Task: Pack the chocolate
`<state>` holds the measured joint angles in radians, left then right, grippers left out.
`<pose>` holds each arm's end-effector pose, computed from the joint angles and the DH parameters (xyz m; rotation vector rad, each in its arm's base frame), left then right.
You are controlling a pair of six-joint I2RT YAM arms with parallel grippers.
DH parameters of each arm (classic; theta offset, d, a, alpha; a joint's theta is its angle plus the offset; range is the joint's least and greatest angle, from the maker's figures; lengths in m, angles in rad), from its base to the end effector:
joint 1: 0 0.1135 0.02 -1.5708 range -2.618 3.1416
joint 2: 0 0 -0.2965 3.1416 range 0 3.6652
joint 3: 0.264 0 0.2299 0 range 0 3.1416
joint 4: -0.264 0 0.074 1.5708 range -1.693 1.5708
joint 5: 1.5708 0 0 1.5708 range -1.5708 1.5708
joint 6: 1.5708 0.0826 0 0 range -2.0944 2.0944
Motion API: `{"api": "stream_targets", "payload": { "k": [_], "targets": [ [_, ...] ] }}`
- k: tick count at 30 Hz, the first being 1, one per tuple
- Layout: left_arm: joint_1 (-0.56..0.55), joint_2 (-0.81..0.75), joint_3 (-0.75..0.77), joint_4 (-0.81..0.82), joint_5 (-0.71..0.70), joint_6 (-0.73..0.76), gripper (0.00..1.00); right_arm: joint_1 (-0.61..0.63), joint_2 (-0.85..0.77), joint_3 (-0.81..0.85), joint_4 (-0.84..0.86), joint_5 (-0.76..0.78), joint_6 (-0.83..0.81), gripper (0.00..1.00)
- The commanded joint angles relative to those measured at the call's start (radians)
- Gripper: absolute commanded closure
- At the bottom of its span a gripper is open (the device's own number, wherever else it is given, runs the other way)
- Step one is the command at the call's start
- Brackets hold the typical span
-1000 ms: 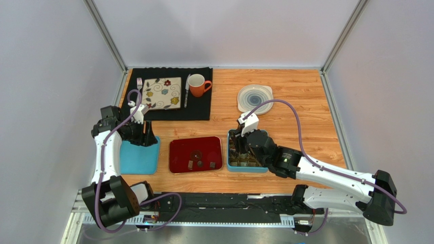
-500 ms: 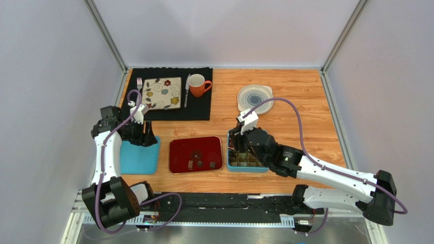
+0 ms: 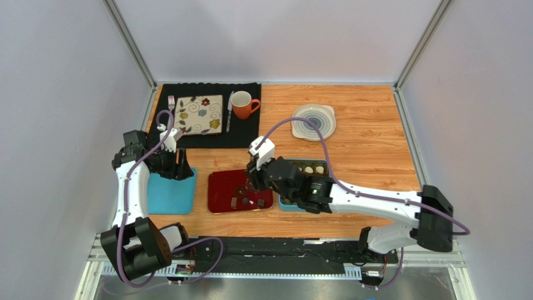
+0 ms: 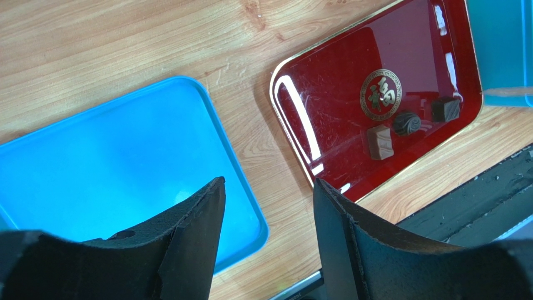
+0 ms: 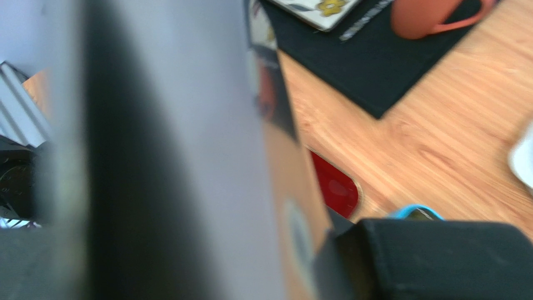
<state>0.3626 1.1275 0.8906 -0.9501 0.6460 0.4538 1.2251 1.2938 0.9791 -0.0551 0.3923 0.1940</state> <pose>0.1813 0.0156 0.2578 0.2746 2.4738 -0.5715 0.1343 0.2797 0.3327 -0.7252 1.8141 0.5719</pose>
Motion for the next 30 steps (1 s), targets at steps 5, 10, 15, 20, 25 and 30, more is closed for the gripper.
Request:
{"api": "stream_targets", "payload": {
  "k": [5,10,15,20,25,30],
  "targets": [
    [0.010,-0.020,0.048,-0.010,0.015,0.023,0.37,0.047,0.231,0.135,0.198,-0.111,0.027,0.68],
    [0.010,-0.021,0.050,-0.010,0.014,0.028,0.37,0.065,0.303,0.176,0.205,-0.129,0.031,0.68],
    [0.012,-0.021,0.048,-0.009,0.012,0.026,0.37,0.070,0.325,0.176,0.209,-0.124,0.038,0.57],
    [0.012,-0.017,0.050,-0.010,0.018,0.023,0.37,0.070,0.335,0.173,0.205,-0.102,0.036,0.53],
    [0.012,-0.020,0.051,-0.012,0.017,0.025,0.37,0.068,0.351,0.179,0.208,-0.086,0.025,0.53],
    [0.010,-0.020,0.050,-0.012,0.014,0.028,0.37,0.067,0.361,0.176,0.230,-0.067,0.010,0.53]
  ]
}}
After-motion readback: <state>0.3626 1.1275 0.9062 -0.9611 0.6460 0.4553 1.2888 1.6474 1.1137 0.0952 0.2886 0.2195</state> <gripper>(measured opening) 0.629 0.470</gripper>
